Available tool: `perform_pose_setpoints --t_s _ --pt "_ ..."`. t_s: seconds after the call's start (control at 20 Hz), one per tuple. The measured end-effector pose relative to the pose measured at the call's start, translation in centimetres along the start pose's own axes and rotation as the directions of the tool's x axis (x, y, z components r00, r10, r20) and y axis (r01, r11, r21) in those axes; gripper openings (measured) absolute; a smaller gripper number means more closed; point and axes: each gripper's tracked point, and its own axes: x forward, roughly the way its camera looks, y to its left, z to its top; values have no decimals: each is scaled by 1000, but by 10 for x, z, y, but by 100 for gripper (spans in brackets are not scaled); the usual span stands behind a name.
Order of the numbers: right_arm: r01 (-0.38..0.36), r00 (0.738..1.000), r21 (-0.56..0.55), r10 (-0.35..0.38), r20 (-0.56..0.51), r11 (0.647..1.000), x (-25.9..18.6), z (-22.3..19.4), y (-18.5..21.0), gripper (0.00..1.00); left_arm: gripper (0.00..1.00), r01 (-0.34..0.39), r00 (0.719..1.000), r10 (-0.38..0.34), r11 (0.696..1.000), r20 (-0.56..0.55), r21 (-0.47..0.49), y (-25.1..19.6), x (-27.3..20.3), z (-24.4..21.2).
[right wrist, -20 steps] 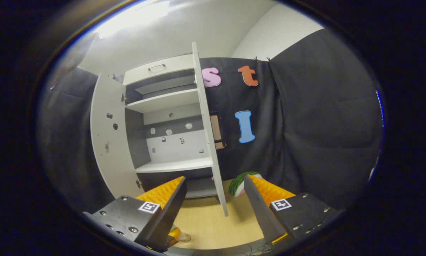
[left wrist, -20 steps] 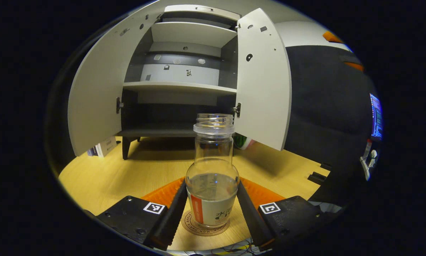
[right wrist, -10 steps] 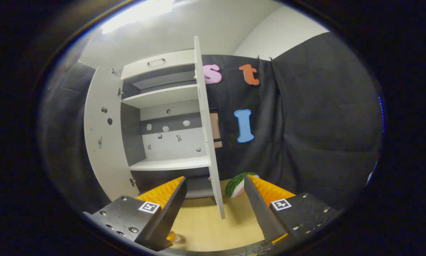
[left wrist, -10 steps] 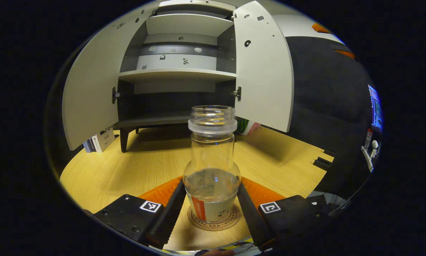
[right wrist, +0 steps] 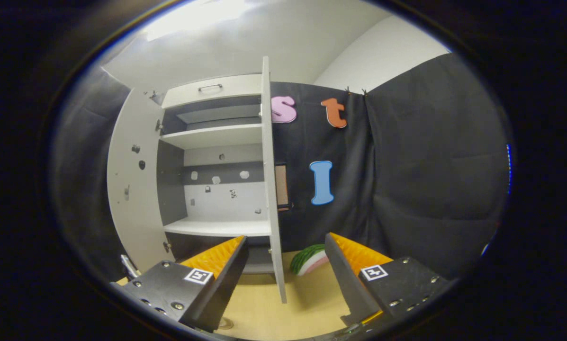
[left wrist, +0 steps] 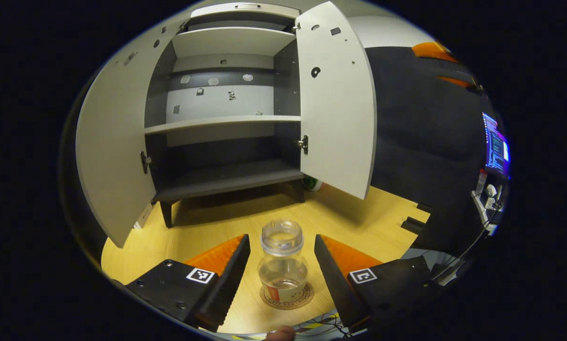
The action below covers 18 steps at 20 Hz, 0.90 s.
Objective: Grasp the bottle in the cabinet with the left hand and place it on the coaster, then close the right door with the right hand and the left door with the left hand.
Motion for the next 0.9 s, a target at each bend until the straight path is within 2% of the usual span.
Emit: perform_pose_setpoints --t_s 0.15,0.2,0.25,0.3,0.45,0.5,0.55,0.6,0.7,0.9 --pt "29 999 4 -29 24 1000 21 13 -23 98 89 49 997 -49 999 64 7 -6 -15 53" --pt "51 998 -6 -51 21 999 30 15 -34 98 89 45 995 -46 999 86 18 -3 -21 70" --pt "77 997 -15 -77 19 997 38 17 -48 93 94 40 994 -42 999 105 20 2 -25 87" --pt "91 996 -20 -91 12 996 46 20 -60 93 97 41 991 -44 999 125 26 3 -25 105" --pt "146 985 25 -143 -92 989 72 11 -92 98 97 28 982 -33 999 187 30 12 -37 157" --pt "162 981 55 -154 -121 985 81 11 -101 93 98 34 979 -38 999 200 22 12 -39 170" --pt "176 978 91 -164 -128 980 90 14 -111 94 98 33 978 -35 999 205 11 16 -42 183" --pt "174 980 127 -159 -122 976 100 19 -117 98 97 39 976 -40 999 214 10 19 -46 195" --pt "161 983 160 -144 -113 974 122 29 -123 98 98 14 968 -18 1000 250 18 35 -54 222" --pt "139 986 94 -129 -106 986 163 39 -126 98 98 -60 953 43 997 300 49 68 -70 251"
